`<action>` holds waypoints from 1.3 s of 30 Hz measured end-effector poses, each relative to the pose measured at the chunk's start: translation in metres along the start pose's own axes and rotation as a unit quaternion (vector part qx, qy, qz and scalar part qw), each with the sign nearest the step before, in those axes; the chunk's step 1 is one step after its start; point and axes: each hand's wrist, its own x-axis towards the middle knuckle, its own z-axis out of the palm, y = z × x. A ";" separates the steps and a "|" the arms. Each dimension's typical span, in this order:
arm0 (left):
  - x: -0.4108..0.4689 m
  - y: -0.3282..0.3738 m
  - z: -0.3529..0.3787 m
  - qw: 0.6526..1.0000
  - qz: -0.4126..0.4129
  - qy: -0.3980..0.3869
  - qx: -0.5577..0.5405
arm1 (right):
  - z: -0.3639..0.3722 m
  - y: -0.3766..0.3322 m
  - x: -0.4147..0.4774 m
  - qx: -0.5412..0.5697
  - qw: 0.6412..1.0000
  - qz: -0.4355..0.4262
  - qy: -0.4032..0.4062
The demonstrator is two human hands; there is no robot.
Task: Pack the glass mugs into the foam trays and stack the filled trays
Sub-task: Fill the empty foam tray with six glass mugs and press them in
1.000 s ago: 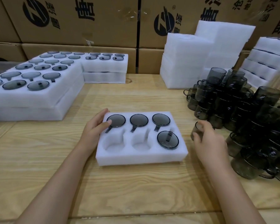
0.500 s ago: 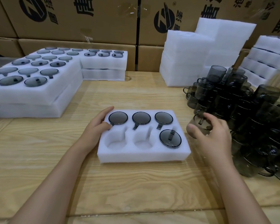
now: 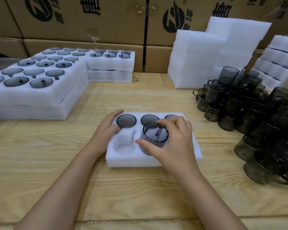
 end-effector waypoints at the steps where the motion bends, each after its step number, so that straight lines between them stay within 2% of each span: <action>1: 0.000 0.000 0.000 1.000 0.001 -0.001 -0.002 | 0.001 0.001 0.001 0.004 1.000 0.003 -0.008; 5: 0.000 0.002 0.000 1.000 0.005 -0.005 -0.008 | 0.001 0.007 0.004 0.035 0.996 0.060 -0.059; 11: -0.001 0.002 0.000 1.000 -0.006 -0.007 -0.018 | -0.002 0.012 0.011 -0.005 0.995 0.060 -0.085; 21: -0.002 0.002 -0.002 1.000 0.015 -0.013 -0.005 | -0.004 0.015 0.008 -0.130 0.979 -0.011 -0.157; 24: -0.005 0.005 0.001 1.000 0.020 -0.012 0.009 | -0.003 0.015 0.003 -0.235 0.953 -0.091 -0.170; 26: -0.009 0.014 0.000 0.997 0.044 0.018 0.056 | -0.005 0.015 0.002 -0.269 0.938 -0.099 -0.195; 29: -0.020 0.039 -0.003 0.964 0.189 0.045 0.181 | -0.008 0.014 0.002 -0.262 0.938 -0.079 -0.214; 31: -0.030 0.055 0.006 0.937 0.248 -0.025 0.247 | -0.007 0.014 0.000 -0.273 0.938 -0.074 -0.199; 34: -0.040 0.062 0.030 0.894 0.198 -0.161 0.369 | -0.002 0.013 -0.003 -0.305 0.934 -0.067 -0.173; 39: -0.037 0.056 0.036 0.831 0.181 -0.210 0.482 | 0.004 0.012 -0.008 -0.358 0.915 -0.074 -0.172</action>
